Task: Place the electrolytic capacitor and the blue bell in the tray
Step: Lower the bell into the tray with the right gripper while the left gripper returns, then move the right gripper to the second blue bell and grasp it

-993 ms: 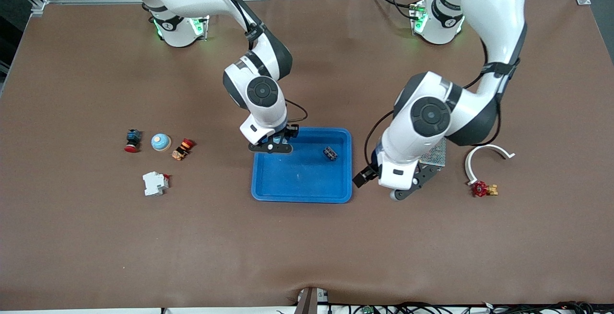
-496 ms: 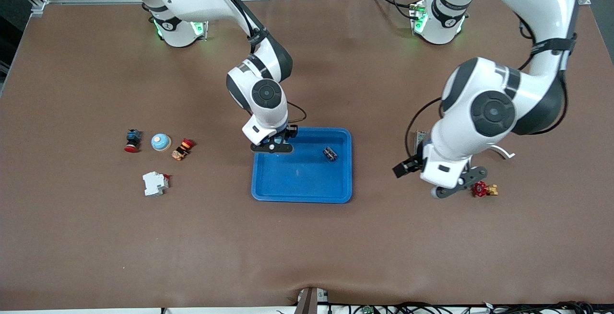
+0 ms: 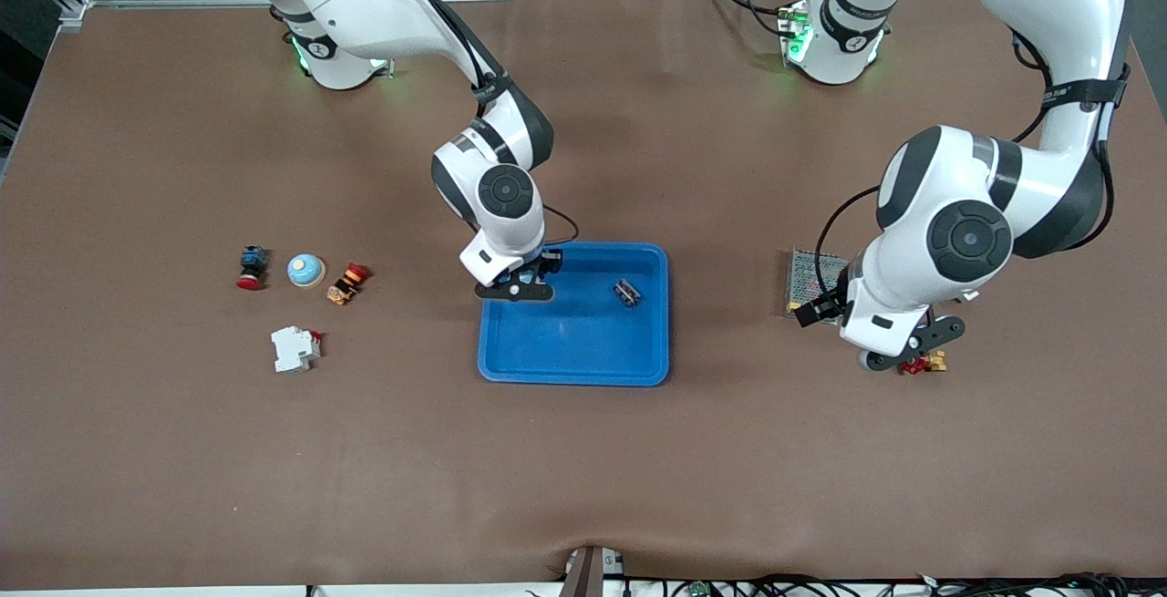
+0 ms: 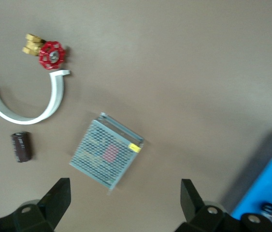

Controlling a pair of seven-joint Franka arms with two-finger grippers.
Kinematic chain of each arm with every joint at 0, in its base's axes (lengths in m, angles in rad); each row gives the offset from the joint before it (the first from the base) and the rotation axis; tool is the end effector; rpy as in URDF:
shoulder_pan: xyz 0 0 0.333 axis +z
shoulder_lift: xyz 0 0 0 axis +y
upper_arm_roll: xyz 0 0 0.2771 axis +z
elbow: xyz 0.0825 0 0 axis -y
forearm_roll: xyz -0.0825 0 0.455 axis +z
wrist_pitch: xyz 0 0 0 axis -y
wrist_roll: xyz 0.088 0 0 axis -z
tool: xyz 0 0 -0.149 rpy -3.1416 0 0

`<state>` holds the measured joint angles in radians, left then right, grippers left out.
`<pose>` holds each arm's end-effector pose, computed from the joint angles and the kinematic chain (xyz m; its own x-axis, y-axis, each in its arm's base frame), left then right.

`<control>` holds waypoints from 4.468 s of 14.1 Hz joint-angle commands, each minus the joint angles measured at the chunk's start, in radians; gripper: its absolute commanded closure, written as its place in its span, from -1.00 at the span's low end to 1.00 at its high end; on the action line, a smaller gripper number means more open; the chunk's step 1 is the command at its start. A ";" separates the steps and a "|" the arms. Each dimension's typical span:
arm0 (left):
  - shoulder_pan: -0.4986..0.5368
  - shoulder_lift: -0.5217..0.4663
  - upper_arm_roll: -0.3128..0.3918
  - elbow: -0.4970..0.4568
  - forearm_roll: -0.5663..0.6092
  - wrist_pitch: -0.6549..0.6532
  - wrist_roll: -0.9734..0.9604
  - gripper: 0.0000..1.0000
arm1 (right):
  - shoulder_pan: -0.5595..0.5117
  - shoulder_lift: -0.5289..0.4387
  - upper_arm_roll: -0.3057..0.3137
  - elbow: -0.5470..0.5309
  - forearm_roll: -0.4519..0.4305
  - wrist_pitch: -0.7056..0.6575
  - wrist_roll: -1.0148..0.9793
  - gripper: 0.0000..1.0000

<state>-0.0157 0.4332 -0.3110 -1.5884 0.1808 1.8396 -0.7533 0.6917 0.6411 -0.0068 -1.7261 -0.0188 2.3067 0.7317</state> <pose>0.6714 -0.1923 0.2757 0.9220 0.3762 -0.0918 0.3628 -0.9221 -0.1349 0.5334 0.4343 0.0841 0.9989 -0.0334 -0.0336 -0.0316 -0.9981 0.0533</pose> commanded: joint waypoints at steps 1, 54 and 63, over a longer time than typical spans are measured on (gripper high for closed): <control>0.039 -0.060 -0.008 -0.097 0.031 0.007 0.020 -1.00 | -0.001 0.020 0.001 0.013 -0.018 0.034 0.017 0.20; 0.421 -0.030 -0.132 -0.336 0.014 0.364 0.131 1.00 | -0.647 -0.569 0.004 -0.520 -0.010 -0.032 -1.496 -1.00; 0.234 0.081 -0.132 -0.104 0.012 0.297 -0.216 1.00 | -0.695 -0.454 0.002 -0.559 -0.013 0.118 -1.643 -1.00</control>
<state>0.2639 0.4753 -0.4439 -1.7622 0.1971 2.1657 -0.8806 0.0121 0.1823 -0.0171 -2.2614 -0.0213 2.3947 -0.8945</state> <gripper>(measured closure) 0.678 0.000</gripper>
